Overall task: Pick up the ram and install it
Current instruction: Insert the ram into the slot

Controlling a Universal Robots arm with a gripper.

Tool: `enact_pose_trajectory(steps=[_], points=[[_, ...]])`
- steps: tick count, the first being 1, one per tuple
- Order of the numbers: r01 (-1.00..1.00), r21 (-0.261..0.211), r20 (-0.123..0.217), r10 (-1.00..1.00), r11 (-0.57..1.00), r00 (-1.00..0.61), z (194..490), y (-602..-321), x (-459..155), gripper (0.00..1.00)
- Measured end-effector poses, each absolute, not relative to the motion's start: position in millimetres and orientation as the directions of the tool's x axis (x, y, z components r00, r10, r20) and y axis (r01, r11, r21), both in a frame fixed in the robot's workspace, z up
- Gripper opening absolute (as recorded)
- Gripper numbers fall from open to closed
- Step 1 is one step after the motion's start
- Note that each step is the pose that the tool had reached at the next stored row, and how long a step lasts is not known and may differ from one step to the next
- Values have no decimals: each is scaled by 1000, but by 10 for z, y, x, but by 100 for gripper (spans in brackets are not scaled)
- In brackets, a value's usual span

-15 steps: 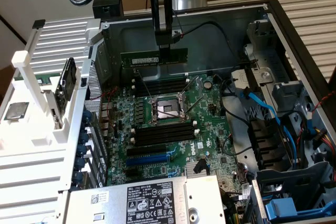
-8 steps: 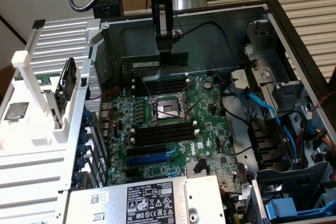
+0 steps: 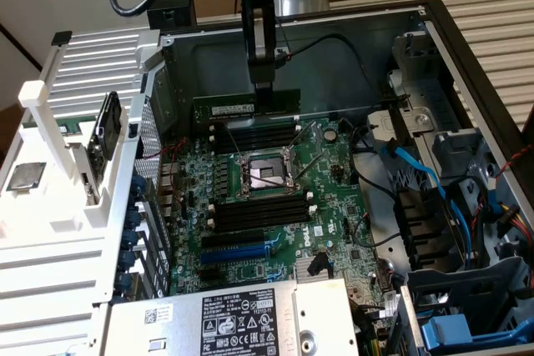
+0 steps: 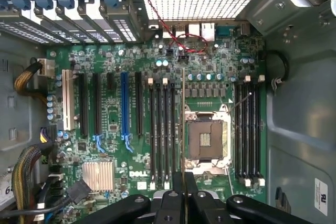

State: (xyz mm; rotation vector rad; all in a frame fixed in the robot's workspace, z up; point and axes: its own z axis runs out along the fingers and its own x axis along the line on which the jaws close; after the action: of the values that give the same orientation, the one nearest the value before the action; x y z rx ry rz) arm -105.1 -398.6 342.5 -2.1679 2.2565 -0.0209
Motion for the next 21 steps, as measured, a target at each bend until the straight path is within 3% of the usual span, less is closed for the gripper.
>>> enact_pose_trajectory(steps=[6,21], points=[[-998,-48,-1,-999,40,-40,3331,-3986,-1053,12],[-998,-52,-4,-999,40,-40,3107,-4087,-1054,12]])
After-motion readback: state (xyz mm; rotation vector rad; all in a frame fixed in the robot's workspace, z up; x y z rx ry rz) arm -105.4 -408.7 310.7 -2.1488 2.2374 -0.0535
